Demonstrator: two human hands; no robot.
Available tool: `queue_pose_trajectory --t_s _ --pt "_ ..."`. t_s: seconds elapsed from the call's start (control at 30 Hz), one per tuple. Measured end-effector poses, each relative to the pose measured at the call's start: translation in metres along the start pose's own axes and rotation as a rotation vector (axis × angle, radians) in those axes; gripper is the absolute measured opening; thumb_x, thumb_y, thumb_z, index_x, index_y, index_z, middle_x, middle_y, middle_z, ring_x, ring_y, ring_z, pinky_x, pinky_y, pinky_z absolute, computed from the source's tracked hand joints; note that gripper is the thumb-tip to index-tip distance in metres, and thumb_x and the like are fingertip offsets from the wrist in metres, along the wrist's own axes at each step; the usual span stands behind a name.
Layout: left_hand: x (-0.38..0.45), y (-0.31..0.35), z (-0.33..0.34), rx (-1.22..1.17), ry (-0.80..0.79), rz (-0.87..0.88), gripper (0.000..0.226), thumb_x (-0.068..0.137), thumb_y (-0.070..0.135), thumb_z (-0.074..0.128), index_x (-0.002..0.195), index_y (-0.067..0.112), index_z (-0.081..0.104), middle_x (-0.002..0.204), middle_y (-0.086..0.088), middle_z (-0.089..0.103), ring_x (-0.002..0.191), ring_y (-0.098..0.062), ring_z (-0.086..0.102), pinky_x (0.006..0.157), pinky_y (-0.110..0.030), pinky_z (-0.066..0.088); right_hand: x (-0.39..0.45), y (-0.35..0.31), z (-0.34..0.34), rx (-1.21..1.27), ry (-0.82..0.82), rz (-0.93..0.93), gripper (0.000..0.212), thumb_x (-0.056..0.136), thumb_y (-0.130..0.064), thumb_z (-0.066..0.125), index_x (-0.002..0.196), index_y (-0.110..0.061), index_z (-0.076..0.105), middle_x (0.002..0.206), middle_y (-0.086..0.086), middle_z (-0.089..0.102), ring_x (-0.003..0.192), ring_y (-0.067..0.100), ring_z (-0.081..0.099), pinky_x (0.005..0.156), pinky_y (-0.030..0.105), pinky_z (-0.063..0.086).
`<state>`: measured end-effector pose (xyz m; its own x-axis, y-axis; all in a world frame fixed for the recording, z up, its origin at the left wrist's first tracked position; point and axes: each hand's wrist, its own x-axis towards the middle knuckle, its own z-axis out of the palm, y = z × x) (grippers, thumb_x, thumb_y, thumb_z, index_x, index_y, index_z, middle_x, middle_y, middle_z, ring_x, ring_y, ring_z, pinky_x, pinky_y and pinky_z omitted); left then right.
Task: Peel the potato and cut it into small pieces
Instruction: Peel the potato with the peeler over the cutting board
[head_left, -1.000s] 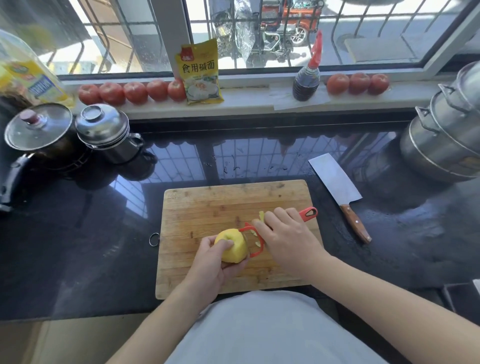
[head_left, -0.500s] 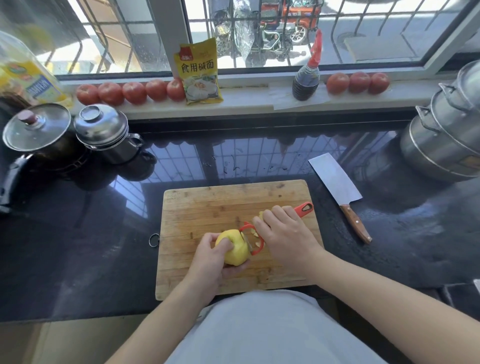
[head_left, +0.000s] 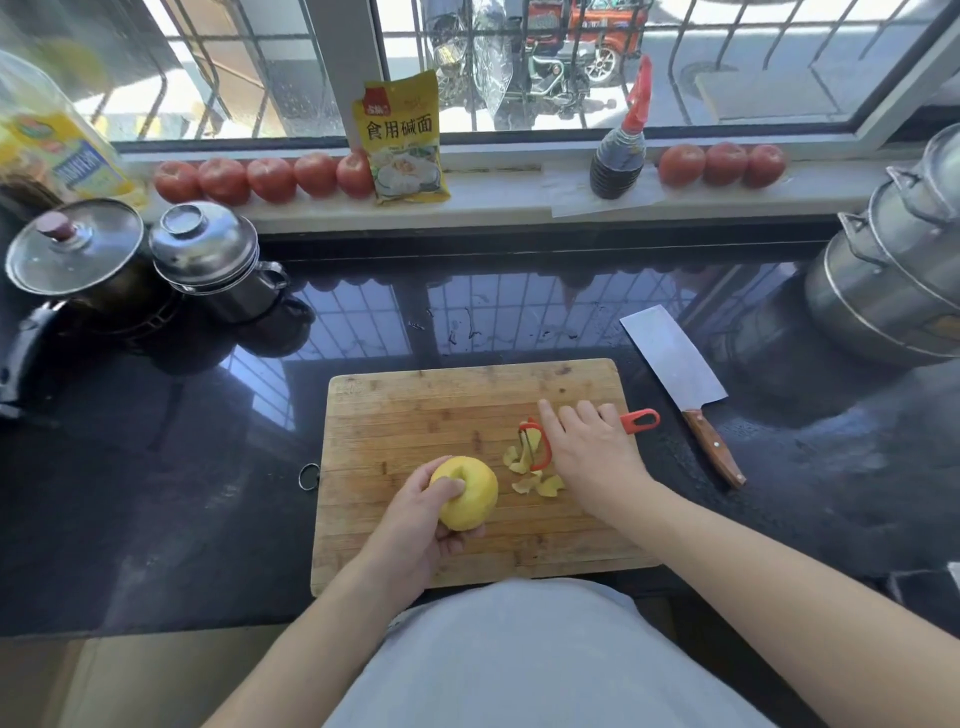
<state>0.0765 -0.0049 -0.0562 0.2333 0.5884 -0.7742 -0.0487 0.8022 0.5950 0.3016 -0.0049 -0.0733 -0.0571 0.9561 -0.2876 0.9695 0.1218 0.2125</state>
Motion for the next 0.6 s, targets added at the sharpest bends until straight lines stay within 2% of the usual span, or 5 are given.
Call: queue_pose_trajectory --t_s 0.13,0.23,0.4,0.53,0.6 --pt "0.002 -0.003 -0.002 -0.039 0.027 -0.033 0.021 0.104 0.018 0.057 0.124 0.011 0.059 0.096 -0.013 0.067 0.062 -0.023 0.063 0.058 -0.032 0.039 -0.009 0.007 0.003 0.063 -0.002 -0.037 0.059 0.092 -0.012 0.056 0.148 -0.017 0.037 0.124 0.005 0.055 0.113 0.029 0.047 0.096 0.045 0.036" --pt "0.0 -0.002 -0.001 -0.051 0.024 -0.042 0.023 0.105 0.02 0.055 0.125 0.01 0.059 0.093 -0.011 0.062 0.061 -0.021 0.057 0.054 -0.03 0.039 -0.014 0.005 0.005 0.076 0.042 -0.029 0.066 0.083 -0.011 0.07 0.146 -0.015 0.048 0.116 0.006 0.062 0.109 0.031 0.051 0.099 0.048 0.037" --pt "-0.001 -0.001 0.004 -0.115 0.05 -0.058 0.03 0.105 0.023 0.054 0.131 0.01 0.06 0.086 -0.009 0.059 0.06 -0.019 0.054 0.054 -0.03 0.035 -0.015 -0.001 -0.002 -0.002 -0.081 0.109 0.069 0.094 -0.015 0.053 0.156 -0.007 0.025 0.126 0.011 0.055 0.114 0.032 0.049 0.098 0.047 0.037" --pt "-0.007 0.004 0.005 -0.274 -0.024 -0.043 0.027 0.106 0.02 0.052 0.13 0.011 0.061 0.11 -0.016 0.066 0.088 -0.029 0.065 0.069 -0.035 0.058 -0.017 -0.002 -0.002 -0.061 -0.182 0.179 0.061 0.093 -0.021 0.055 0.148 -0.005 0.035 0.12 0.011 0.055 0.107 0.03 0.05 0.09 0.044 0.039" --pt "-0.009 0.007 0.003 -0.39 -0.071 -0.055 0.028 0.106 0.016 0.051 0.131 0.005 0.057 0.114 -0.024 0.065 0.093 -0.037 0.068 0.072 -0.039 0.066 -0.018 -0.001 0.002 -0.084 -0.154 0.184 0.073 0.092 -0.02 0.056 0.154 0.001 0.022 0.123 0.013 0.052 0.109 0.031 0.047 0.093 0.045 0.037"
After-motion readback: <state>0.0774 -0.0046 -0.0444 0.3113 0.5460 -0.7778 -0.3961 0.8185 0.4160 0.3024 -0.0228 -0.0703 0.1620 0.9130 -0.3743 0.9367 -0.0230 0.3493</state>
